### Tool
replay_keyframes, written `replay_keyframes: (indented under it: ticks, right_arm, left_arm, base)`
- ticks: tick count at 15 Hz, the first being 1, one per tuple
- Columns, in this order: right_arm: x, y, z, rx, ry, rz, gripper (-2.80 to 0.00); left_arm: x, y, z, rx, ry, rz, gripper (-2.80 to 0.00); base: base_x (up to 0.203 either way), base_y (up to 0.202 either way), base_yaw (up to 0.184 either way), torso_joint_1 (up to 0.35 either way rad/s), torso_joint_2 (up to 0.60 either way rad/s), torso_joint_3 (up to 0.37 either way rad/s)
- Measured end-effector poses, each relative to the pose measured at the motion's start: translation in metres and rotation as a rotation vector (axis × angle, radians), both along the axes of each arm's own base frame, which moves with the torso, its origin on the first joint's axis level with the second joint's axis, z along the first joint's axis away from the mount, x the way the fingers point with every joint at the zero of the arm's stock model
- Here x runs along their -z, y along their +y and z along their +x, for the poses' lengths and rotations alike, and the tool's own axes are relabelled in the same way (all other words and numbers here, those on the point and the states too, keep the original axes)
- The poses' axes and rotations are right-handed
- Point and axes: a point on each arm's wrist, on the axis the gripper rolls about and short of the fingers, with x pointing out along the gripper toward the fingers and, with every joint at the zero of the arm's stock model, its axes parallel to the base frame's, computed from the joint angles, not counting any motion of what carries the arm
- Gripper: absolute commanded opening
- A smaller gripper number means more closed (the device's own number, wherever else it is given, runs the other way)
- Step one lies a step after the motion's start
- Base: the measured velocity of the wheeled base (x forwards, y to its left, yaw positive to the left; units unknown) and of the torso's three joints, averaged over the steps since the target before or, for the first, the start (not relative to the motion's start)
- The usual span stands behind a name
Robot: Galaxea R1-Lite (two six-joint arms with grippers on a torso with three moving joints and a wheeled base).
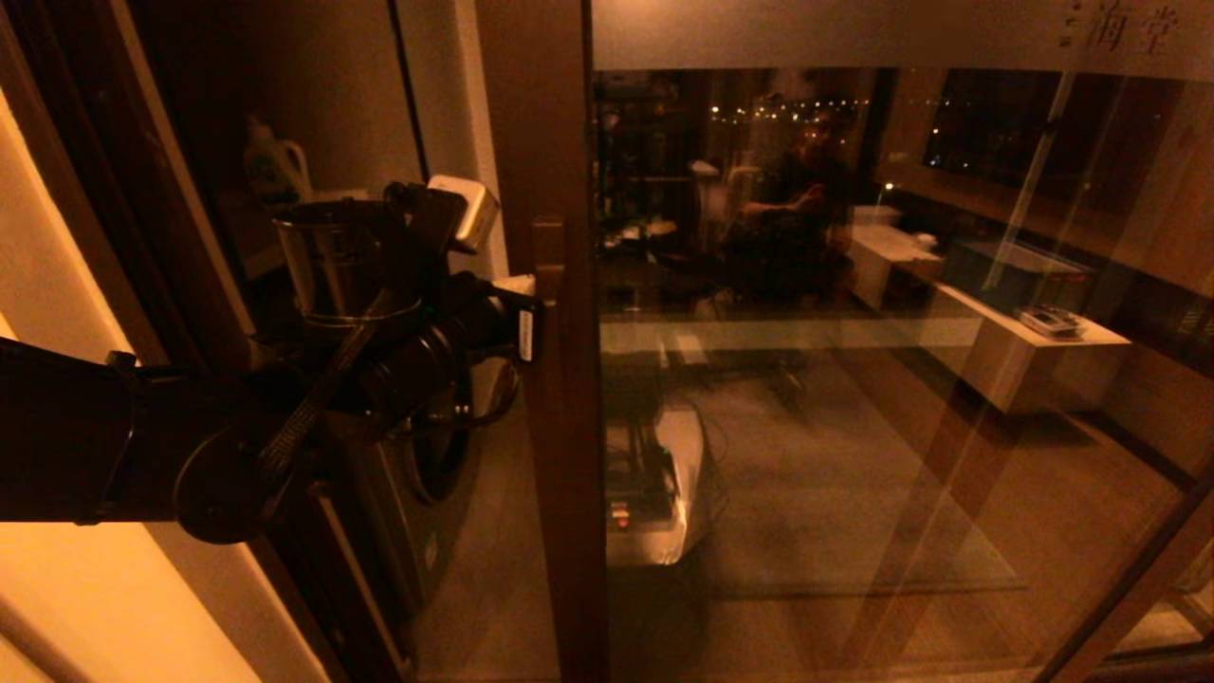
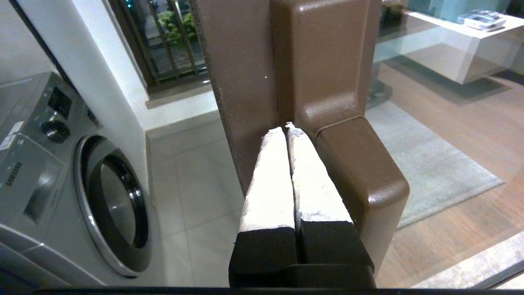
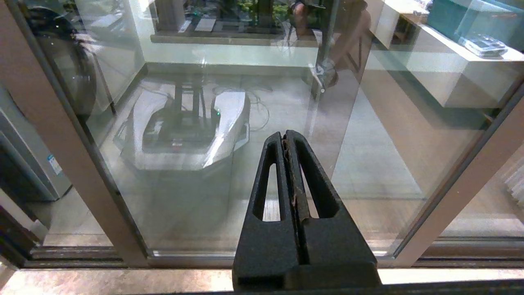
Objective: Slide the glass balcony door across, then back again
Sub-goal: Open the slid door
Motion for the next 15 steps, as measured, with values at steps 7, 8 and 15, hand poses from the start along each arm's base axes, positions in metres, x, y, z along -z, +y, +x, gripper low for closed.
replay_keyframes:
  ticks: [7, 8, 15]
  right_arm:
    - [0.000, 0.000, 0.000, 0.000, 0.000, 0.000, -2.80]
    - [0.000, 0.000, 0.000, 0.000, 0.000, 0.000, -2.80]
    - [0.000, 0.000, 0.000, 0.000, 0.000, 0.000, -2.80]
  left_arm:
    - [0.002, -0.025, -0.001, 0.010, -0.007, 0.006, -2.80]
    - [0.004, -0.027, -0.001, 0.017, -0.006, 0.007, -2.80]
    - [0.010, -0.043, 0.003, 0.040, 0.005, 0.017, -2.80]
  base:
    - [0.000, 0.000, 0.000, 0.000, 0.00, 0.000]
    - [0.000, 0.000, 0.000, 0.000, 0.00, 0.000]
    - [0.000, 0.000, 0.000, 0.000, 0.00, 0.000]
